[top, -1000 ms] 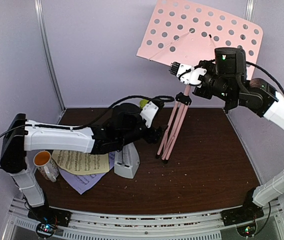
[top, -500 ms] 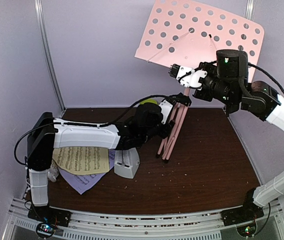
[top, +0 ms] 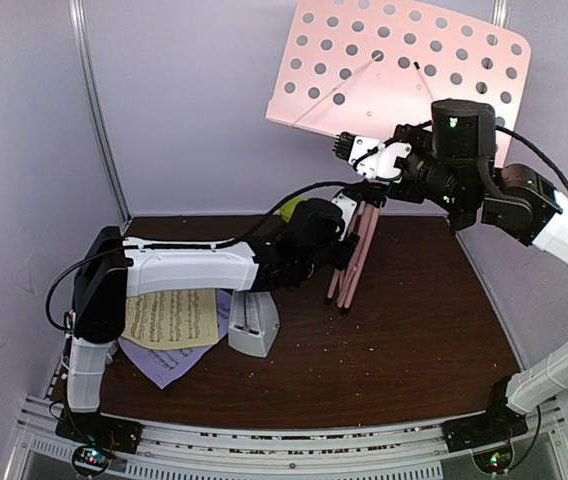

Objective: Set up the instrument practice props

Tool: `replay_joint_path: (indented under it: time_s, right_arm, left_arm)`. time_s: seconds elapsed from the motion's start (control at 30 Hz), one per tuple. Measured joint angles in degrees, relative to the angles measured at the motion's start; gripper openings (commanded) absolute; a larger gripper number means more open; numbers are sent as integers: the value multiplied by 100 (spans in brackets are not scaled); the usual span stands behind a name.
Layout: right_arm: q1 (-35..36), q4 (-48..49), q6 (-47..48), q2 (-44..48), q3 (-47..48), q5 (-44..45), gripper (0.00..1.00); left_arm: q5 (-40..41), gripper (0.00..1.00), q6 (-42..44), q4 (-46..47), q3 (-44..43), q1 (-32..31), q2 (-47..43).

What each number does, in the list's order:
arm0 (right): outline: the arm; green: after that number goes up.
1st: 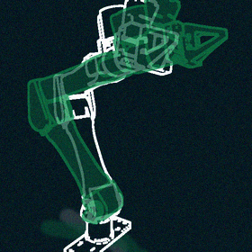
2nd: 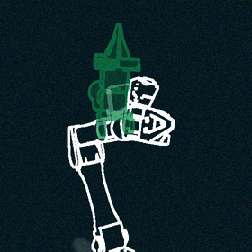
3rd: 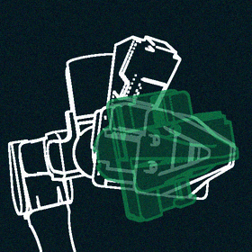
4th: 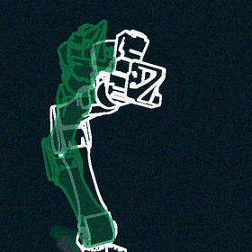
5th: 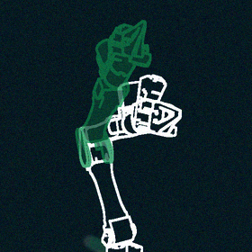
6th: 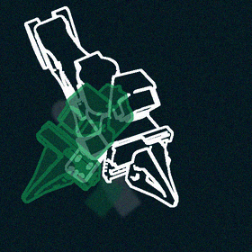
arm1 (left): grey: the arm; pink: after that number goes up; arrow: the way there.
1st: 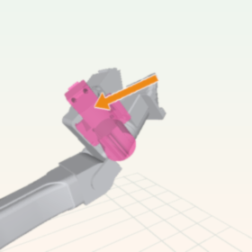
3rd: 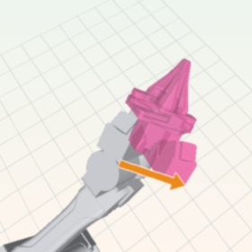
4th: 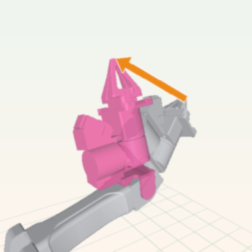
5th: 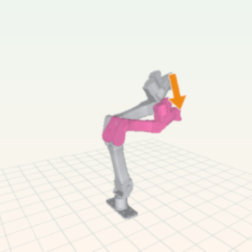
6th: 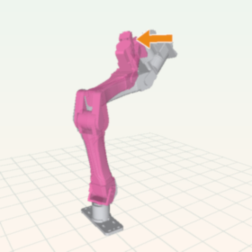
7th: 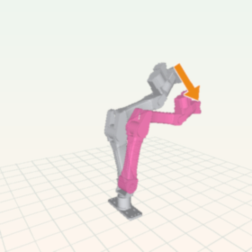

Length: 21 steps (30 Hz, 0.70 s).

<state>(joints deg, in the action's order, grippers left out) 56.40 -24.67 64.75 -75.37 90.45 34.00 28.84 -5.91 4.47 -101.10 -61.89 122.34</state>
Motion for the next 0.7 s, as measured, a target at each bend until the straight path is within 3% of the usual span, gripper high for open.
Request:
replay_joint_path:
  time_s: [0.37,0.7]
  right_arm:
    - [33,297,0,0,-11,236,0]
    - [46,422,-57,0,-11,323,0]
  left_arm:
    - [702,51,-527,-114,-498,-31,339]
    - [673,16,-562,315,-459,-4,444]
